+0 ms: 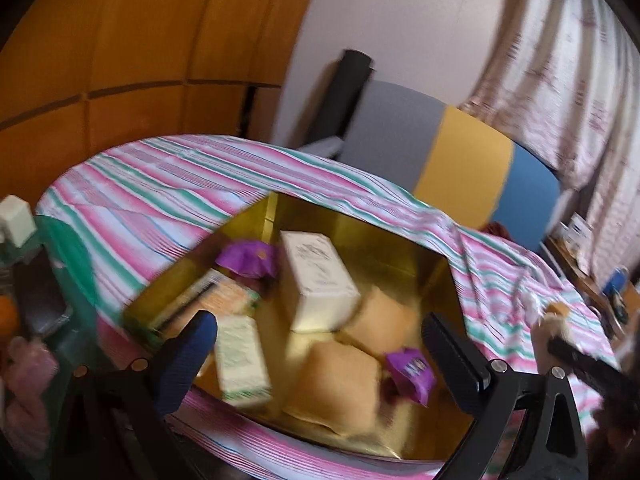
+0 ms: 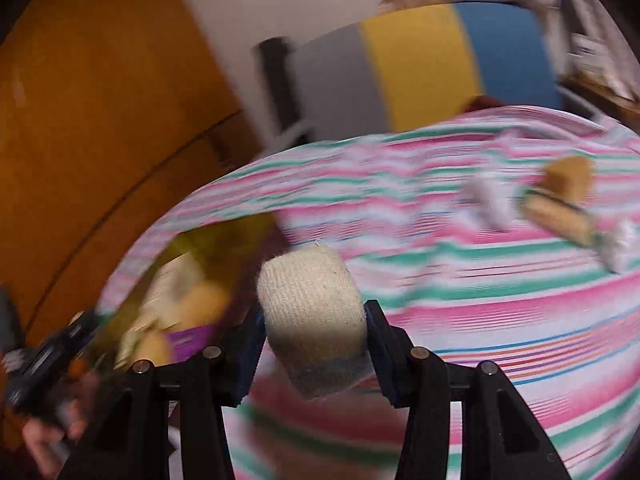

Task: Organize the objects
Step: 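Carry the cream bundle into the gold tin and open the right tool, then move the right tool back and grasp the green-wrapped cracker bar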

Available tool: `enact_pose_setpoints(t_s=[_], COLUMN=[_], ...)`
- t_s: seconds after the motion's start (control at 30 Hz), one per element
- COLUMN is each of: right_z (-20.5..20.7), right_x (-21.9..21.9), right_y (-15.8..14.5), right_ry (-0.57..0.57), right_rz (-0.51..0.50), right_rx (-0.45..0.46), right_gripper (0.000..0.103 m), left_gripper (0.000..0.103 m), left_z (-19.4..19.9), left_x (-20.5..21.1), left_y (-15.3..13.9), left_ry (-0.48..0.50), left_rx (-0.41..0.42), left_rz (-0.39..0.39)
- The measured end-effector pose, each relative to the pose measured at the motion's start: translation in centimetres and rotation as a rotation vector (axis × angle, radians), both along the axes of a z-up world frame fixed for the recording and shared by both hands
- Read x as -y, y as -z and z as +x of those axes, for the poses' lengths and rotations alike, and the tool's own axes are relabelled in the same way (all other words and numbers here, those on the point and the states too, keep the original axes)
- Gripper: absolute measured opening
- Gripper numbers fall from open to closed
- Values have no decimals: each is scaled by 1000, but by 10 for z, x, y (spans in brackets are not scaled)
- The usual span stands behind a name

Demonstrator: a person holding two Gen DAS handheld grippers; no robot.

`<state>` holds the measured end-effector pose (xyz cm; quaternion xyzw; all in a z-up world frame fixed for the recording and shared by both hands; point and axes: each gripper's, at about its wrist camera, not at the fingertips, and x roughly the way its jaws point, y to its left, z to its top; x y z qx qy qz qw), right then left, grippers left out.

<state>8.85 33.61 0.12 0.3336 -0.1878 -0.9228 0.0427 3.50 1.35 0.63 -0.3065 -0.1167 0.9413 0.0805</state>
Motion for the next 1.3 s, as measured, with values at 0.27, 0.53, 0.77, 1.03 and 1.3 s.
enact_pose_setpoints(t_s=[0.27, 0.53, 0.77, 1.03, 1.3], right_z=[-20, -32, -20, -12, 13], right_x=[99, 147, 147, 97, 4], right_y=[-9, 1, -5, -15, -23], right_ry=[-258, -322, -328, -138, 114], right_rz=[43, 124, 134, 57, 25], right_rx=[37, 75, 41, -36, -88], right_gripper=[50, 60, 60, 60, 65], left_gripper=[103, 103, 103, 103, 103], left_z=[-11, -12, -11, -9, 0], left_x=[43, 49, 40, 15, -38], left_y=[-8, -10, -9, -4, -16], left_ry=[-185, -199, -168, -69, 83], left_rx=[4, 0, 15, 39, 29], left_rz=[22, 25, 16, 7, 33])
